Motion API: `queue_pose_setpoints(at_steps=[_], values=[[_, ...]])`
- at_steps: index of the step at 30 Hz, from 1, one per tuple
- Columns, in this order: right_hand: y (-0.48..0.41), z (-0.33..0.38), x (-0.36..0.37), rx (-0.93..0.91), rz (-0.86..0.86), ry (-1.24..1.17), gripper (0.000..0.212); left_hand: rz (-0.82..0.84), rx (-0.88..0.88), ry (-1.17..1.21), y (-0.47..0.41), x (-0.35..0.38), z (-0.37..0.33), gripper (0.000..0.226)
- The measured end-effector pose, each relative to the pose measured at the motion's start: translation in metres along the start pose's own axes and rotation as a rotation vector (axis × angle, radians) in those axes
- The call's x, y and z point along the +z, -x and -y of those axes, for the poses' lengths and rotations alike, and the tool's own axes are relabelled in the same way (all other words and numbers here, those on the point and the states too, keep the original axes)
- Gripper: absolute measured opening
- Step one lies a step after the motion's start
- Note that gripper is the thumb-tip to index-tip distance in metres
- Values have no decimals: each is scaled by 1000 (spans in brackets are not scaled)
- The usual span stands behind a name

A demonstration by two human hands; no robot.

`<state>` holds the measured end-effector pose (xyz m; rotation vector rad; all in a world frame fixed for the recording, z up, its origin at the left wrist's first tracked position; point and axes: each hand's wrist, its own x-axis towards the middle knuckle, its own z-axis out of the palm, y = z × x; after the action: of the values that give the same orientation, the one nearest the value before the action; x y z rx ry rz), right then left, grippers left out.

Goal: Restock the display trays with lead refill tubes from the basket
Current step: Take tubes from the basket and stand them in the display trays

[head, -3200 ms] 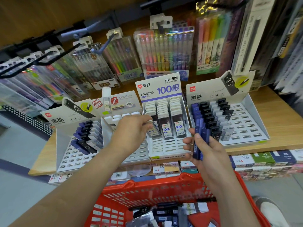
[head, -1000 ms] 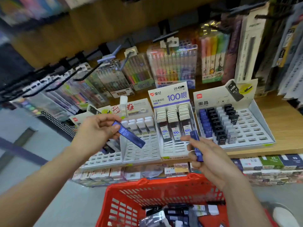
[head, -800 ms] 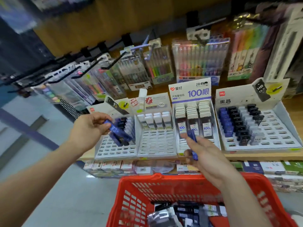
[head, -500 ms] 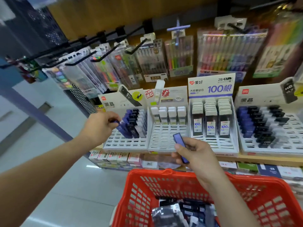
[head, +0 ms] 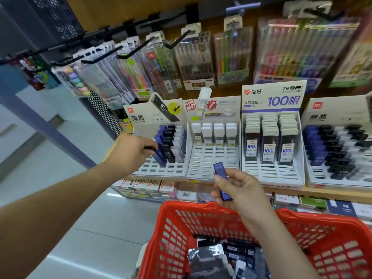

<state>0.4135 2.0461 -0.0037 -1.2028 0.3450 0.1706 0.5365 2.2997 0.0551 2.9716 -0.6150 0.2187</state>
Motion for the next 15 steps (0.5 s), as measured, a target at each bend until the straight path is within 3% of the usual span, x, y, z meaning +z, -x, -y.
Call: queue_pose_setpoints(at_steps=[5, 11, 15], values=[[1, 1, 0, -6, 27, 12, 13, 111, -3, 14, 3, 3, -3, 14], [-1, -1, 1, -18, 64, 6, 26, 43, -98, 74, 3, 20, -10, 20], [-1, 1, 2, -45, 13, -49, 17, 27, -160, 55, 1, 26, -9, 24]])
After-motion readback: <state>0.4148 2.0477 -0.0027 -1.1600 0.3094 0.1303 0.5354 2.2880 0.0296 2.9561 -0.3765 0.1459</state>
